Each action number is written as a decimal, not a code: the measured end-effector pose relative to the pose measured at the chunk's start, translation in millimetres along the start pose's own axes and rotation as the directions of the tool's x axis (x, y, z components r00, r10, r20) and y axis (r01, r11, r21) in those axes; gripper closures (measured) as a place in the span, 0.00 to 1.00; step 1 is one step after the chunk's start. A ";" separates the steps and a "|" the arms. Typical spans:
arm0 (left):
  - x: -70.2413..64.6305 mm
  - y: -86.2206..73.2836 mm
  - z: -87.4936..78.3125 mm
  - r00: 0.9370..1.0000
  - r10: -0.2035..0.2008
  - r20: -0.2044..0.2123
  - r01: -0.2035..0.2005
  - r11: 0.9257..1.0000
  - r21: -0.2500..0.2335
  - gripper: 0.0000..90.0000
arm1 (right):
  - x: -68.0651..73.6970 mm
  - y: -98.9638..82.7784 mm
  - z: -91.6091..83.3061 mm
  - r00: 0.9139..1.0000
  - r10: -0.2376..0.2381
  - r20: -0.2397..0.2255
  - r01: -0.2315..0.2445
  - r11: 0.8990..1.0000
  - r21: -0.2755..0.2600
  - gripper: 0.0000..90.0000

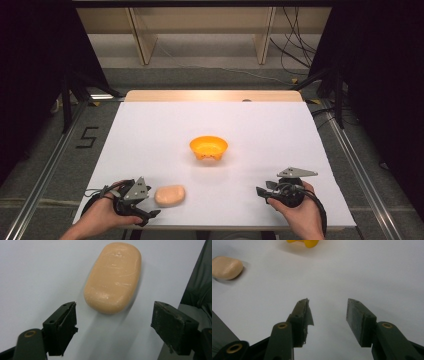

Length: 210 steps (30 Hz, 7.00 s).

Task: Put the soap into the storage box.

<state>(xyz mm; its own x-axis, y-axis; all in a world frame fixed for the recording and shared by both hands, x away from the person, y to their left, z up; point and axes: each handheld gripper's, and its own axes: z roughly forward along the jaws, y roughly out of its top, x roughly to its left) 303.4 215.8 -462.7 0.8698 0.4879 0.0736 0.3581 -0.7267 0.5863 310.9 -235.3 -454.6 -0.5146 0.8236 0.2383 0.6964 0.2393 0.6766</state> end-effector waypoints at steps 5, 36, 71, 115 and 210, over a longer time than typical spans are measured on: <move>1.2 6.5 -2.5 1.000 -0.015 0.006 0.014 0.999 0.029 0.22 | 1.7 -0.3 0.6 1.000 -0.011 0.008 0.011 1.000 0.002 0.58; 14.6 80.9 37.8 0.956 0.222 0.193 -0.281 0.884 0.373 0.19 | 3.7 0.4 2.9 1.000 -0.022 0.004 0.022 0.999 0.044 0.55; 20.0 87.4 67.5 0.958 0.152 0.241 -0.255 0.836 0.486 0.33 | 5.5 -1.6 6.5 1.000 -0.026 -0.014 0.026 0.999 0.030 0.54; 19.4 105.2 37.5 0.932 0.268 0.245 -0.347 0.856 0.383 0.36 | 5.2 -6.6 -4.4 1.000 0.010 0.012 -0.010 1.000 -0.008 0.54; 37.6 126.2 20.7 0.992 0.127 0.024 -0.127 0.992 -0.013 0.36 | 0.2 -7.8 -10.5 0.999 -0.018 0.044 0.019 0.999 -0.039 0.55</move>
<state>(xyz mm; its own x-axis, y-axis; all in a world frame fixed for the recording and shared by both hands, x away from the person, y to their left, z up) 388.3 132.4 -402.7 0.9161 0.3800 0.1280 0.2407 -0.7765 0.5824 300.1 -242.4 -452.6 -0.5043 0.8411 0.1954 0.6660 0.2349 0.7080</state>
